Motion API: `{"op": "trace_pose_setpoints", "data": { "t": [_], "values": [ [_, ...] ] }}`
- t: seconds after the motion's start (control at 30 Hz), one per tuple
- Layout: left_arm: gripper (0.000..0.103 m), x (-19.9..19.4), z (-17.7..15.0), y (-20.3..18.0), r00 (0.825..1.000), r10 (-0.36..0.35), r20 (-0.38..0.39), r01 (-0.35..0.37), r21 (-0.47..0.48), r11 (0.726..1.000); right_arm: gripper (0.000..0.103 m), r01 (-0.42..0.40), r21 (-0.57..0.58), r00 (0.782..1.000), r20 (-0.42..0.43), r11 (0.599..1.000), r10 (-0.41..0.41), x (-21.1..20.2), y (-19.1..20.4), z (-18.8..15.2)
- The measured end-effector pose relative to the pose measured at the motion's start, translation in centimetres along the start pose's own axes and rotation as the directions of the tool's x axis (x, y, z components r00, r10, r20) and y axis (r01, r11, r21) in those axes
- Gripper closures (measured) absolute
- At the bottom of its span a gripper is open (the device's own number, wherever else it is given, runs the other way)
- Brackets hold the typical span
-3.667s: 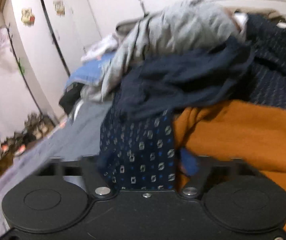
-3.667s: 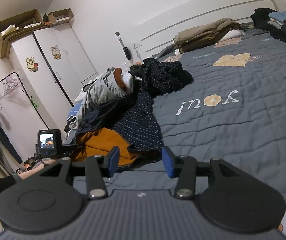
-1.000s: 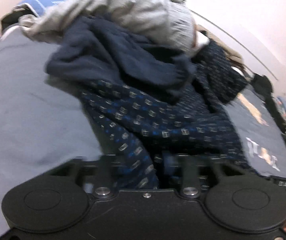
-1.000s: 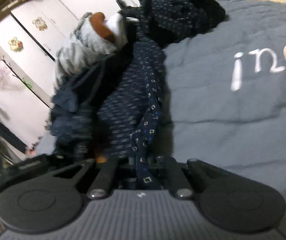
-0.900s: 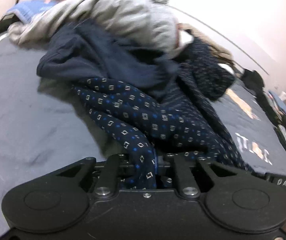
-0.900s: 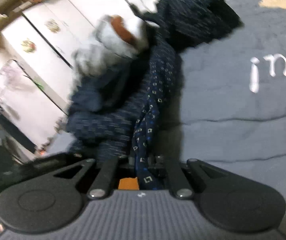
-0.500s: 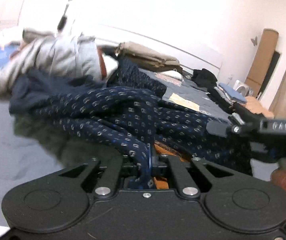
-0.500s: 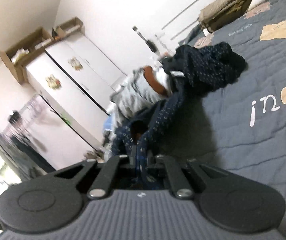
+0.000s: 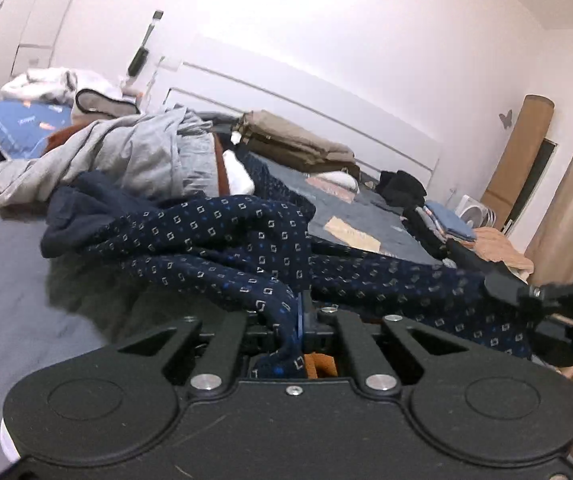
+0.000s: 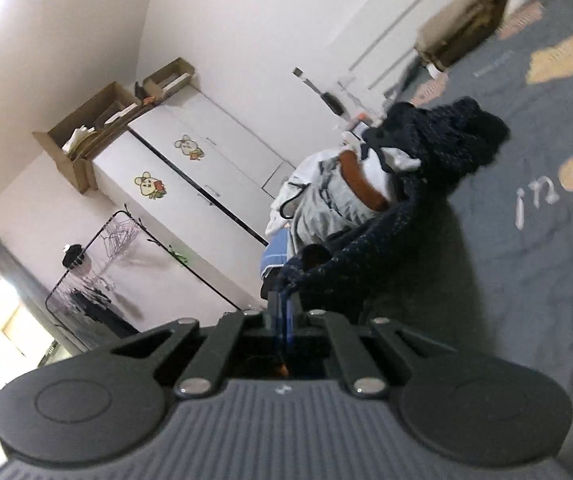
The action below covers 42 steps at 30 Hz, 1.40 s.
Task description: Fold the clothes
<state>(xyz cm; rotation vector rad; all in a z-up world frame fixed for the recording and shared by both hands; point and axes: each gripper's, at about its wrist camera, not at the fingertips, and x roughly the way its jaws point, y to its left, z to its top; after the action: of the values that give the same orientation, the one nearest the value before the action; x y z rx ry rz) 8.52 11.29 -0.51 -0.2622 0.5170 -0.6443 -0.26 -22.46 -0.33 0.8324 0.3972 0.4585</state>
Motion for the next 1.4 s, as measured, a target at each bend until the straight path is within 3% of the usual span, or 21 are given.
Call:
{"op": "trace_pose_setpoints", "data": {
  "t": [0.27, 0.33, 0.37, 0.4, 0.5, 0.53, 0.57, 0.63, 0.73, 0.9, 0.97, 1.07, 1.13, 1.27, 1.4],
  "values": [
    [0.098, -4.0, -2.7, -1.6, 0.998, -0.041, -0.043, 0.042, 0.018, 0.999, 0.103, -0.05, 0.034, 0.998, 0.032, 0.998, 0.049, -6.1, 1.5, -2.6],
    [0.098, -3.8, -3.7, -1.5, 0.995, -0.011, -0.103, 0.015, 0.038, 0.999, 0.103, -0.049, 0.005, 0.999, 0.016, 0.999, 0.049, -7.1, 1.5, -3.1],
    [0.097, -3.3, -4.2, -1.3, 0.989, 0.024, -0.148, -0.016, 0.055, 0.998, 0.103, -0.054, -0.007, 0.999, -0.008, 0.999, 0.054, -7.4, 1.4, -3.4],
    [0.096, -2.3, -5.1, -0.7, 0.972, 0.079, -0.223, -0.063, 0.079, 0.995, 0.103, -0.027, -0.026, 0.999, -0.048, 0.999, 0.026, -7.4, 1.0, -3.7],
    [0.087, -1.0, -7.4, 0.7, 0.913, 0.228, -0.338, -0.181, 0.167, 0.969, 0.103, 0.186, -0.156, 0.973, -0.105, 0.97, -0.203, -7.0, -0.3, -5.0],
    [0.075, -1.4, -7.7, 0.9, 0.911, 0.258, -0.322, -0.205, 0.19, 0.96, 0.103, 0.242, -0.186, 0.957, -0.116, 0.952, -0.266, -7.0, -0.9, -5.4],
    [0.047, -2.0, -7.9, 1.1, 0.911, 0.287, -0.297, -0.231, 0.21, 0.95, 0.102, 0.266, -0.165, 0.95, -0.119, 0.95, -0.287, -7.1, -2.0, -5.7],
    [0.012, -3.2, -8.0, 1.4, 0.918, 0.323, -0.229, -0.266, 0.246, 0.932, 0.101, 0.314, -0.131, 0.935, -0.127, 0.94, -0.33, -7.3, -4.1, -6.1],
    [0.009, -4.6, -7.4, 1.1, 0.93, 0.333, -0.155, -0.276, 0.301, 0.913, 0.099, 0.393, -0.158, 0.905, -0.111, 0.906, -0.411, -6.9, -6.0, -6.5],
    [0.009, -3.1, -5.2, -0.9, 0.937, 0.347, -0.036, -0.306, 0.394, 0.867, 0.091, 0.387, -0.179, 0.908, -0.097, 0.905, -0.408, -5.5, -7.4, -6.4],
    [0.009, -1.6, -4.3, -1.6, 0.938, 0.347, -0.003, -0.311, 0.435, 0.845, 0.082, 0.385, -0.199, 0.909, -0.086, 0.901, -0.408, -5.3, -7.6, -6.5],
    [0.009, 2.4, -3.4, -2.3, 0.933, 0.357, 0.053, -0.33, 0.523, 0.785, 0.07, 0.371, -0.22, 0.917, -0.066, 0.902, -0.393, -5.5, -7.4, -6.6],
    [0.009, 5.6, -2.9, -2.2, 0.931, 0.362, 0.046, -0.325, 0.554, 0.766, 0.065, 0.364, -0.226, 0.922, -0.05, 0.903, -0.384, -5.7, -7.4, -6.3],
    [0.009, 11.7, -2.8, -1.8, 0.926, 0.376, 0.032, -0.316, 0.61, 0.726, 0.06, 0.349, -0.247, 0.929, -0.038, 0.904, -0.369, -6.0, -7.1, -6.0],
    [0.009, 16.4, -3.6, -1.0, 0.911, 0.411, 0.037, -0.326, 0.675, 0.662, 0.056, 0.363, -0.241, 0.924, -0.035, 0.9, -0.381, -6.1, -8.0, -5.9]
  ]
}}
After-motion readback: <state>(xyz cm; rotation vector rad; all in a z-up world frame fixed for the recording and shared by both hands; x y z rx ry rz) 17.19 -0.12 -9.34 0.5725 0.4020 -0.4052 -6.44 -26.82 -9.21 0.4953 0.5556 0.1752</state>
